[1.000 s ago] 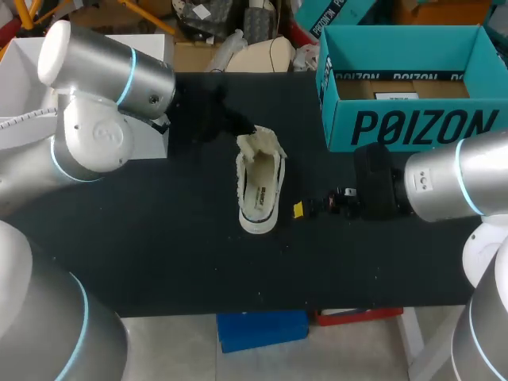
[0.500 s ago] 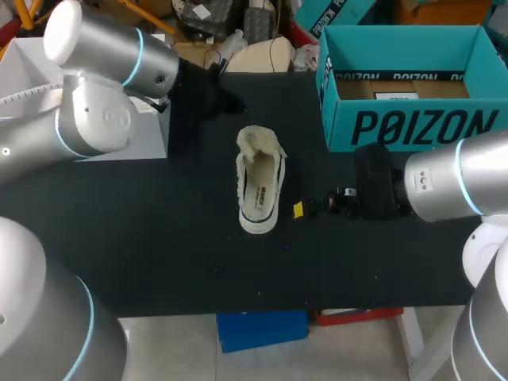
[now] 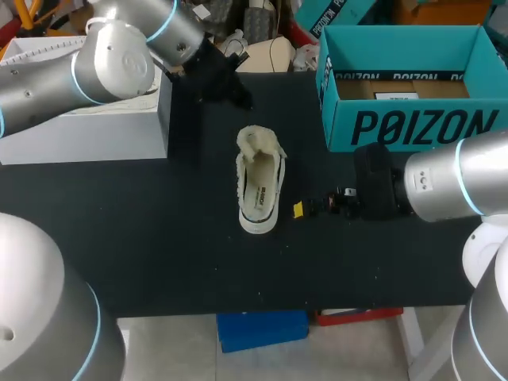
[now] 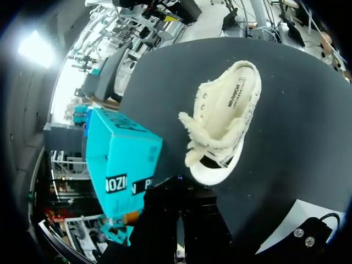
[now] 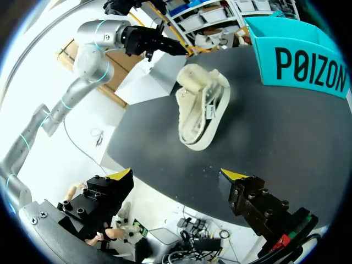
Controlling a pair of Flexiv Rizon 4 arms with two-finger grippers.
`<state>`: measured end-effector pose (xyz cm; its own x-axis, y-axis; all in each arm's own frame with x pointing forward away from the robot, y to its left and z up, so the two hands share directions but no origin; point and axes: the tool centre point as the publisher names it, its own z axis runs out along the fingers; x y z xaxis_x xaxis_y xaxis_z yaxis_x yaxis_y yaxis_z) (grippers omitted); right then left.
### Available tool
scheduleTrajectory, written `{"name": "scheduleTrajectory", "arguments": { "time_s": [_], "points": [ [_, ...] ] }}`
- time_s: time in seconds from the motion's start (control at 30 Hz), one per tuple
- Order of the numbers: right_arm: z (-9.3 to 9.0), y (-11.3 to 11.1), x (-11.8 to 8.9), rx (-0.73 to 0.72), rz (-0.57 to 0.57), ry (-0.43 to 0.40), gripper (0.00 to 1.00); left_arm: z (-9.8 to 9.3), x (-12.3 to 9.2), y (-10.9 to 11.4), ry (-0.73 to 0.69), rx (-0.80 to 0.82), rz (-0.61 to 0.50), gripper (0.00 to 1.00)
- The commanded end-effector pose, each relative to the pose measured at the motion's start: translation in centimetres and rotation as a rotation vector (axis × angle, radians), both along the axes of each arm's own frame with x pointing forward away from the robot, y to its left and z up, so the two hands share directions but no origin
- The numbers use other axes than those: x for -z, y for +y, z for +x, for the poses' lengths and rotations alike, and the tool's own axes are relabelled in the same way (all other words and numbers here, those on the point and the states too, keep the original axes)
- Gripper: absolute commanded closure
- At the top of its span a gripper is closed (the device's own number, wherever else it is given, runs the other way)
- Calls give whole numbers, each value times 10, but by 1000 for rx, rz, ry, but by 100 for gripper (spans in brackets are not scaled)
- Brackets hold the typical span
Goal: Take the shoe out of the shoebox, open the shoe tongue, remove and reinsert the insole, then place the shoe into the shoebox
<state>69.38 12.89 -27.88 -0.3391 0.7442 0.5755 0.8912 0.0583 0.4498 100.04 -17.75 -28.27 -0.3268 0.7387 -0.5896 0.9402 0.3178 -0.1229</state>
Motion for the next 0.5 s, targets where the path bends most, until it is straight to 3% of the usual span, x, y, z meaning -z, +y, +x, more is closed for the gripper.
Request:
{"name": "scheduleTrajectory", "arguments": {
  "time_s": [0.03, 0.37, 0.5],
  "points": [
    [0, 1, 0, 1, -1, 1, 0, 0, 7, -13, 65, 79, 83, 100],
    [0, 1, 0, 1, -1, 1, 0, -43, 34, -37, 86, 217, 106, 100],
    [0, 1, 0, 1, -1, 1, 0, -64, 34, -39, 95, 263, 102, 100]
  ]
}}
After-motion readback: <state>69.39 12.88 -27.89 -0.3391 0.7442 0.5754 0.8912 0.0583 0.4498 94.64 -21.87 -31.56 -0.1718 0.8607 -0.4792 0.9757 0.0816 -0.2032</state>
